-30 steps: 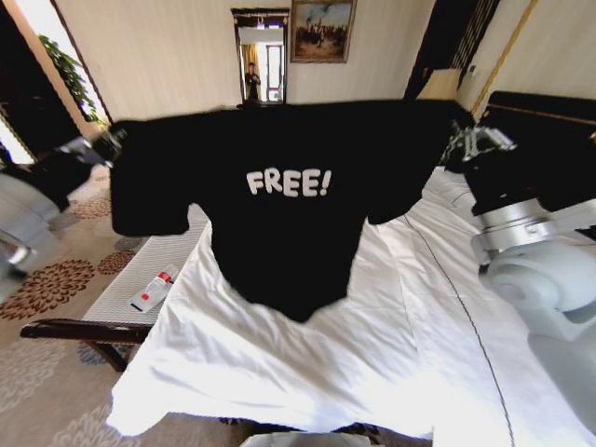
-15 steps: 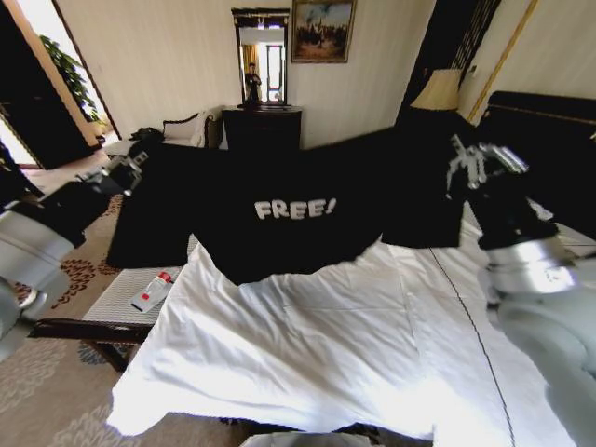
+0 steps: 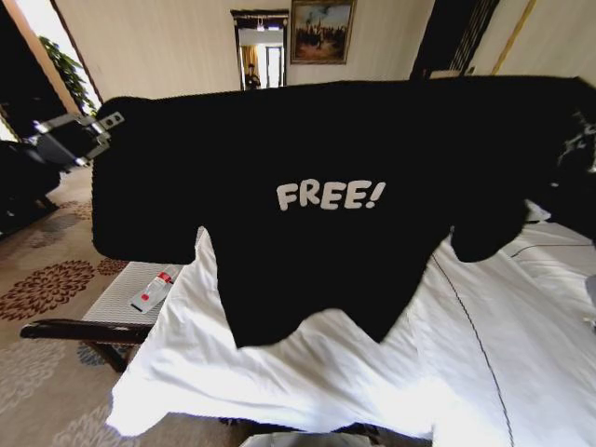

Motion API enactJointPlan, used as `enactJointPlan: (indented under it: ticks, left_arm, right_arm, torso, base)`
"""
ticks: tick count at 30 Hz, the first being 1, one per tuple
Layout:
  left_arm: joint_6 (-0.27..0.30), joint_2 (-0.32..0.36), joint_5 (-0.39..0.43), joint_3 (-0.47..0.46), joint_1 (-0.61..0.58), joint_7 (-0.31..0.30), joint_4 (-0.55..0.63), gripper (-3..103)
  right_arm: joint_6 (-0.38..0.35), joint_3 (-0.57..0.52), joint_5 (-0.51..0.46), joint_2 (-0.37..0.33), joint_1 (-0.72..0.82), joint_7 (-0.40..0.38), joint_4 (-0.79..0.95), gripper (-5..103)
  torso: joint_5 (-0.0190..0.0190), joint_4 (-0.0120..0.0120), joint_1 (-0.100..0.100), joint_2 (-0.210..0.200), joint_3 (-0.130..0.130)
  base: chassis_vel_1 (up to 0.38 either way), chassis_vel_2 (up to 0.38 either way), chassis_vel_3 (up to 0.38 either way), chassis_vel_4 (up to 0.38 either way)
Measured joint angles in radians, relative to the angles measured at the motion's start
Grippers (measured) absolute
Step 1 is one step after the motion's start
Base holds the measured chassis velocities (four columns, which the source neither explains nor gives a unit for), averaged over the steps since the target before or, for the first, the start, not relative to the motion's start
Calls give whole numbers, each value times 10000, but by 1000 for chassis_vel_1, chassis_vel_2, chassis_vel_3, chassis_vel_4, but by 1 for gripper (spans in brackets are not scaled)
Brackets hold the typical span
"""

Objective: Fold the clothes on the bed.

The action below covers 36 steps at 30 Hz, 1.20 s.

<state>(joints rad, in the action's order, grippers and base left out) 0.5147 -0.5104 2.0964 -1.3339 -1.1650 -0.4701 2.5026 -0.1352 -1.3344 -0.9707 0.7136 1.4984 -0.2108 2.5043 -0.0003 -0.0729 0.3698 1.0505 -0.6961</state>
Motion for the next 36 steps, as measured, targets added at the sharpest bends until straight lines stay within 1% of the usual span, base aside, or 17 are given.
enactJointPlan:
  ticks: [1,2,4,5,6,7,8,9,10,11,12,13,18,19,23,32,36]
  left_arm:
    - [257,-175,-88,403,-86,28,-5,2]
    - [257,-175,-88,403,-86,28,-5,2]
    - [870,-606,-824,2185,-104,66,-40,2]
    - [1130,-792,-1574,3551,-81,109,-87,2]
    - [1130,-792,-1574,3551,-81,109,-87,2]
    - [1236,-916,-2393,4746,8,170,-329,2]
    - [1270,-1089,-3783,6424,254,259,-991,2]
    - [1249,-1244,-4746,7533,504,373,-1591,2]
    - [1249,-1244,-4746,7533,504,373,-1591,2]
    - [1192,-1532,-5852,8793,922,510,-2576,2]
    - [1125,-1813,-6393,9533,1283,534,-3274,2]
    - [1125,-1813,-6393,9533,1283,534,-3274,2]
    - [693,-3390,-7465,11400,2853,510,-5773,2]
    - [693,-3390,-7465,11400,2853,510,-5773,2]
    - [206,-4408,-7956,12113,3898,563,-7293,2]
    - [-285,-5581,-8535,12867,5446,562,-9506,2]
    - [-393,-5825,-8709,13122,5919,583,-10137,2]
  right_arm:
    - [-425,605,138,256,7,-336,-18,0]
    - [-425,605,138,256,7,-336,-18,0]
    - [-1245,2481,796,852,-30,-865,-44,0]
    - [-1589,3821,1561,1104,-248,-1071,-109,0]
    - [-1589,3821,1561,1104,-248,-1071,-109,0]
    - [-1736,4807,2154,1224,-505,-1120,-427,0]
    - [-1851,5986,2685,1307,-859,-1176,-1185,0]
    - [-1891,6782,2935,1342,-1123,-1232,-1764,0]
    - [-1891,6782,2935,1342,-1123,-1232,-1764,0]
    - [-1904,7800,3166,1374,-1466,-1300,-2593,0]
    - [-1876,8304,3300,1403,-1646,-1321,-3120,0]
    - [-1876,8304,3300,1403,-1646,-1321,-3120,0]
    - [-1145,9753,3937,1780,-2717,-1045,-5319,0]
    - [-1145,9753,3937,1780,-2717,-1045,-5319,0]
    - [-568,10401,4397,2162,-3999,-866,-6739,0]
    - [288,11275,4777,2741,-5782,-1096,-9259,0]
    - [503,11483,4851,2913,-6231,-1110,-10001,0]
  torso:
    - [2,-1,0,0,-1]
    - [2,-1,0,0,-1]
    - [10,-4,0,0,-1]
    - [4,-7,0,-1,-2]
    - [4,-7,0,-1,-2]
    - [0,-5,0,0,-1]
    - [1,0,-1,0,-2]
    - [6,-1,0,-1,-2]
    - [6,-1,0,-1,-2]
    - [3,2,2,-1,-4]
    - [4,0,3,-2,-5]
    - [4,0,3,-2,-5]
    - [5,-6,6,-3,-4]
    - [5,-6,6,-3,-4]
    - [2,-2,3,-3,-4]
    - [3,-4,3,-2,-3]
    - [6,-3,3,-2,-4]
  base:
    - [0,0,0,0]
    - [0,0,0,0]
    - [0,0,0,0]
    - [0,0,0,0]
    - [0,0,0,0]
    - [0,0,0,0]
    - [0,0,0,0]
    - [0,0,0,0]
    - [0,0,0,0]
    - [0,0,0,0]
    - [0,0,0,0]
    - [0,0,0,0]
    - [0,0,0,0]
    - [0,0,0,0]
    - [0,0,0,0]
    - [0,0,0,0]
    - [0,0,0,0]
